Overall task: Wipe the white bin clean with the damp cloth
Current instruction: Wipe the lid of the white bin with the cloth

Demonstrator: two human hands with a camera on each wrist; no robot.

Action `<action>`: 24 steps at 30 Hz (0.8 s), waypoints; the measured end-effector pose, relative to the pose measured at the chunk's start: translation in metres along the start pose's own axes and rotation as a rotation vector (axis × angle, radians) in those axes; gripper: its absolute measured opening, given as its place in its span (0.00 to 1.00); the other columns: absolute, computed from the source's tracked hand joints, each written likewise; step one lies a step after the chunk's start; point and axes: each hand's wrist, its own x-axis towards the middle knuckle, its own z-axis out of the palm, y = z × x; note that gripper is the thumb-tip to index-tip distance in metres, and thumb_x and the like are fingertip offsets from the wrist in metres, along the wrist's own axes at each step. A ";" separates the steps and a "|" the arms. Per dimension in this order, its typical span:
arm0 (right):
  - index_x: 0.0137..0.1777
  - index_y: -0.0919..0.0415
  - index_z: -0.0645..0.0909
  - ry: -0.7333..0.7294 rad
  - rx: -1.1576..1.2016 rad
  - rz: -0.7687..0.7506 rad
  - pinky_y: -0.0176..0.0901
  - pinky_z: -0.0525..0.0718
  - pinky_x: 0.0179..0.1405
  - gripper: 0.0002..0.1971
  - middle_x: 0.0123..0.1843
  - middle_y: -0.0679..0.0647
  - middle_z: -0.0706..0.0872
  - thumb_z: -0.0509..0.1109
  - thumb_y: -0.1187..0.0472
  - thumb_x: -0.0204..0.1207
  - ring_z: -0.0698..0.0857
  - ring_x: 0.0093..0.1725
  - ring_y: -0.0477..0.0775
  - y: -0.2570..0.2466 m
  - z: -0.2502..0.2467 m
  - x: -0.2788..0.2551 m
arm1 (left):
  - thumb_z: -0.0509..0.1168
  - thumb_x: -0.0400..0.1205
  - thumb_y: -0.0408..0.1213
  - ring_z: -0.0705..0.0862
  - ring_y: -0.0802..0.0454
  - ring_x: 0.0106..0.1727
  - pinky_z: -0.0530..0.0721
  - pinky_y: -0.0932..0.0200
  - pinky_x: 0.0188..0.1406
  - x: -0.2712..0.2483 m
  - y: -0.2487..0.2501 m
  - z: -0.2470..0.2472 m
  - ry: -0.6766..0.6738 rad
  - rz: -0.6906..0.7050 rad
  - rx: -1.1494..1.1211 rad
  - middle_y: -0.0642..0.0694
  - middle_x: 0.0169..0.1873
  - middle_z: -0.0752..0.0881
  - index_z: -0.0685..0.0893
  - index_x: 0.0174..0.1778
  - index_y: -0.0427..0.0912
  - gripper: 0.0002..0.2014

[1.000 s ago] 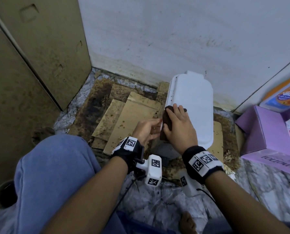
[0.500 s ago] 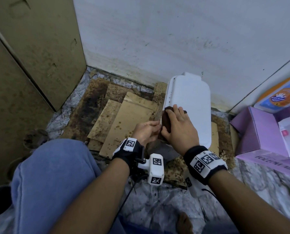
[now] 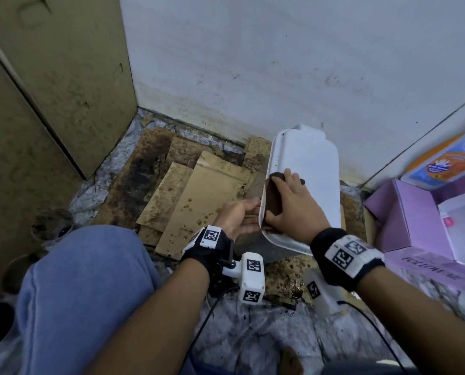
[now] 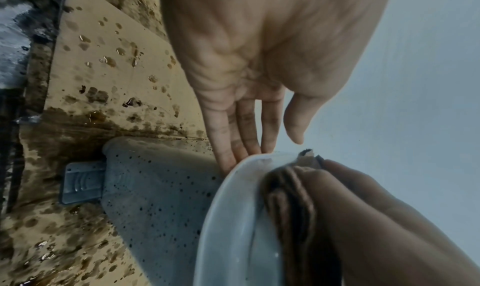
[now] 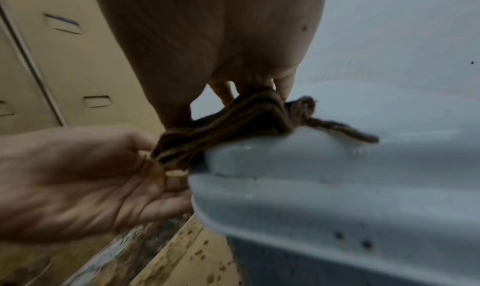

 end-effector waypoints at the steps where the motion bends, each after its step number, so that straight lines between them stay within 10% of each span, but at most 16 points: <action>1: 0.80 0.61 0.58 -0.004 -0.010 -0.014 0.58 0.61 0.78 0.39 0.83 0.64 0.55 0.68 0.48 0.72 0.55 0.81 0.64 -0.001 0.004 -0.006 | 0.61 0.87 0.38 0.87 0.54 0.32 0.88 0.60 0.33 0.000 0.000 0.000 0.004 0.001 0.002 0.45 0.38 0.87 0.86 0.50 0.39 0.09; 24: 0.83 0.65 0.54 0.042 -0.109 -0.218 0.56 0.51 0.82 0.41 0.84 0.67 0.53 0.67 0.60 0.70 0.53 0.83 0.66 0.026 0.021 -0.037 | 0.67 0.83 0.42 0.89 0.50 0.41 0.88 0.58 0.38 -0.004 -0.005 0.002 0.052 0.026 -0.059 0.43 0.42 0.91 0.88 0.54 0.38 0.12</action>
